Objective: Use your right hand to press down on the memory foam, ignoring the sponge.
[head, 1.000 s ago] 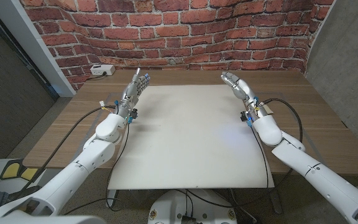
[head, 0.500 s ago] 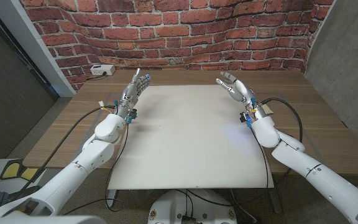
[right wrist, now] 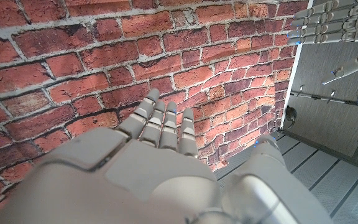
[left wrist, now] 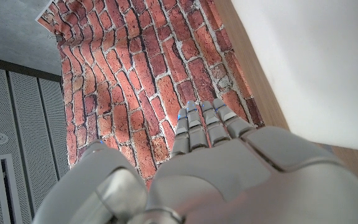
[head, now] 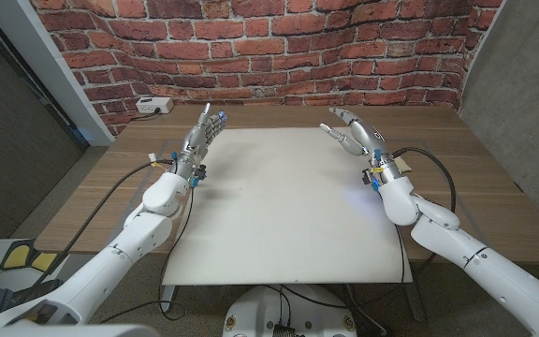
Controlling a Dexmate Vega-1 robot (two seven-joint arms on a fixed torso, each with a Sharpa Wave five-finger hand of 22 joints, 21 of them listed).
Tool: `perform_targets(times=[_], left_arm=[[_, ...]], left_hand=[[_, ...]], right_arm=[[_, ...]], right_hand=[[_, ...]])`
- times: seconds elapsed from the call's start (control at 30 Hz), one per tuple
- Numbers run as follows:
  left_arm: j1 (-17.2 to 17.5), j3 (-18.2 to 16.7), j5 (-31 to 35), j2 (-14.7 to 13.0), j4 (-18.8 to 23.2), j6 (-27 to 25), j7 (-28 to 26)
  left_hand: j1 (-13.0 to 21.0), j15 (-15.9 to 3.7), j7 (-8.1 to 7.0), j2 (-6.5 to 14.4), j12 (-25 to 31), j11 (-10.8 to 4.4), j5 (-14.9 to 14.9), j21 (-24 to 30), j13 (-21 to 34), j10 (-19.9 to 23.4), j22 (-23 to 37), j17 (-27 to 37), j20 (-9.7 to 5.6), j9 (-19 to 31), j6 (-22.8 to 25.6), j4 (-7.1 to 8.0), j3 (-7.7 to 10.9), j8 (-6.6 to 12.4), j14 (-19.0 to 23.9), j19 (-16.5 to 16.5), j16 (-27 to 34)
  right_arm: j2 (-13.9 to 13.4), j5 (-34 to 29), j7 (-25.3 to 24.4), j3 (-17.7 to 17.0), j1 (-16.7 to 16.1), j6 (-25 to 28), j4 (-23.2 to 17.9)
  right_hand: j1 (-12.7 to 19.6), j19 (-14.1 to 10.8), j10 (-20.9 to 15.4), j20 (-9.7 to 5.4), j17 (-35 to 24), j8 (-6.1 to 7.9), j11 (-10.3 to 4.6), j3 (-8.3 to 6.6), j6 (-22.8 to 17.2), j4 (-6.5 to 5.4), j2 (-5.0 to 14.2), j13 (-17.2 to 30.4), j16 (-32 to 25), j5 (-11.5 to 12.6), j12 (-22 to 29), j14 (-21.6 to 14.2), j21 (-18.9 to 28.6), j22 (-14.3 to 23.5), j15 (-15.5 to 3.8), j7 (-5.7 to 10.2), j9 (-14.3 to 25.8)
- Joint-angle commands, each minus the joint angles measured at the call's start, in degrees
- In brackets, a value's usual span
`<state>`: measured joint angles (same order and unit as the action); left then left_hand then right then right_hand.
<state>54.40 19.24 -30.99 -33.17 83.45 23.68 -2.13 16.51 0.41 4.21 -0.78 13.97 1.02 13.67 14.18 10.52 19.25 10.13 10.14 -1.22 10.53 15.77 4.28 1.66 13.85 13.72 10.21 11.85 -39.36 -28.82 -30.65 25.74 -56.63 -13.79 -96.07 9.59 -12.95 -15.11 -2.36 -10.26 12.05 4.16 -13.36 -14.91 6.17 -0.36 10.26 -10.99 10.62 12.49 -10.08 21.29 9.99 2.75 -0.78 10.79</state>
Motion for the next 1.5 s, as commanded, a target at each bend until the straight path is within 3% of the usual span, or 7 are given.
perform_targets(times=[0.03, 0.17, 0.3, 0.43, 0.77, 1.03, 1.5], left_arm=[[0.71, -0.29, 0.03, -0.03, 0.25, 0.38, -0.62], [0.99, -0.42, -0.02, -0.1, 0.42, 0.33, -0.88], [1.26, -0.62, -0.05, -0.24, 0.63, 0.21, -1.19], [1.4, -0.79, -0.11, -0.35, 0.7, 0.17, -1.36], [1.12, -0.64, -0.27, -0.36, 0.33, -0.17, -1.02], [1.18, -0.6, -0.04, -0.55, 0.75, -0.51, -1.27], [1.4, -0.55, 0.33, -0.7, 1.45, -1.08, -1.95]], left_hand=[[0.24, -0.03, 0.01, 0.45, -0.26, -0.31, -0.19, -0.17, 0.3, 0.49, 0.04, 0.19, 0.17, 0.15, 0.26, 0.04, -0.32, -0.26, 0.52, 0.12, -0.2], [0.27, -0.09, 0.02, 0.47, -0.37, -0.29, -0.21, -0.23, 0.3, 0.38, 0.04, 0.19, 0.13, 0.15, 0.29, 0.04, -0.35, -0.31, 0.47, 0.12, -0.28], [0.31, -0.04, -0.02, 0.54, -0.47, -0.25, -0.24, -0.39, 0.3, 0.48, 0.05, 0.2, 0.21, 0.16, 0.33, 0.05, -0.4, -0.42, 0.25, 0.03, -0.45], [0.33, -0.02, -0.03, 0.57, -0.54, -0.29, -0.25, -0.49, 0.3, 0.48, 0.05, 0.2, 0.25, 0.16, 0.37, 0.06, -0.43, -0.47, 0.18, -0.08, -0.52], [0.39, -0.06, -0.24, 0.68, -0.7, -0.29, -0.3, -0.67, 0.31, 0.58, 0.06, 0.22, 0.36, 0.17, 0.5, 0.09, -0.51, -0.61, 0.17, -0.09, -0.63], [0.43, -0.01, -0.32, 0.77, -0.8, -0.47, -0.35, -0.84, 0.31, 0.74, 0.07, 0.22, 0.52, 0.17, 0.64, 0.11, -0.58, -0.7, 0.17, -0.19, -0.7], [0.52, -0.03, -0.42, 0.97, -0.99, -0.56, -0.44, -1.1, 0.32, 0.91, 0.08, 0.23, 0.54, 0.18, 1.02, 0.15, -0.66, -0.8, 0.18, -0.28, -0.8]], right_arm=[[-1.69, -7.53, -1.75, 1.61, 0.4, 5.2, -2.19], [-2.0, -8.79, -1.56, 2.2, 0.63, 6.75, -2.73], [-2.35, -8.95, -0.84, 2.71, 1.01, 7.25, -2.88], [-2.66, -9.44, -0.59, 3.21, 1.41, 7.61, -2.78], [-5.77, -12.83, 7.93, 4.58, 2.07, 13.78, -6.47], [-6.22, -12.12, 9.15, 5.02, 2.4, 13.67, -6.23], [-6.73, -11.97, 11.44, 6.05, 3.72, 13.33, -5.01]], right_hand=[[0.09, -0.08, 0.74, -0.42, -0.31, -0.52, -1.16, -0.05, 0.18, -0.13, 0.31, 0.34, -0.2, 0.56, -0.35, -0.73, -0.09, 0.3, -0.28, 1.26, 0.26], [0.65, 0.2, 3.43, 2.95, -0.26, -0.41, -2.86, -0.36, -0.35, 0.23, 0.84, 0.38, 0.26, 0.6, -1.17, -0.15, -0.91, 0.43, 2.09, 2.73, 0.28], [1.09, 1.05, 3.81, 4.84, -0.2, -0.35, -3.21, -0.57, -0.76, 0.51, 1.12, 0.4, 0.67, 0.59, -1.09, 1.1, -1.66, 0.49, 4.35, 3.37, 0.29], [1.24, 2.48, 3.01, 5.62, -0.19, -0.08, -3.74, -0.63, -1.83, 0.66, 1.22, 0.4, 0.97, 0.54, -0.62, 2.82, -2.62, 0.54, 4.16, 4.12, 0.26], [1.21, 3.3, 1.58, 5.49, -0.23, -1.24, -3.95, -0.63, 0.83, 0.72, 1.38, 0.38, 0.43, 0.44, -0.03, 2.74, -3.58, 0.61, 2.47, 4.39, 0.22], [1.05, 1.27, 2.24, 3.71, -0.2, -1.07, -2.11, -0.73, 1.43, 0.69, 1.87, 0.36, -1.1, 0.28, -0.35, -2.39, -3.79, 0.64, -1.71, 3.41, 0.21], [1.7, -0.99, 2.56, 3.24, -0.1, -0.86, -2.19, -1.23, 1.5, 1.0, 2.53, 0.34, -1.59, 0.24, -0.45, -6.58, -3.68, 0.65, -2.39, 3.07, 0.24]])
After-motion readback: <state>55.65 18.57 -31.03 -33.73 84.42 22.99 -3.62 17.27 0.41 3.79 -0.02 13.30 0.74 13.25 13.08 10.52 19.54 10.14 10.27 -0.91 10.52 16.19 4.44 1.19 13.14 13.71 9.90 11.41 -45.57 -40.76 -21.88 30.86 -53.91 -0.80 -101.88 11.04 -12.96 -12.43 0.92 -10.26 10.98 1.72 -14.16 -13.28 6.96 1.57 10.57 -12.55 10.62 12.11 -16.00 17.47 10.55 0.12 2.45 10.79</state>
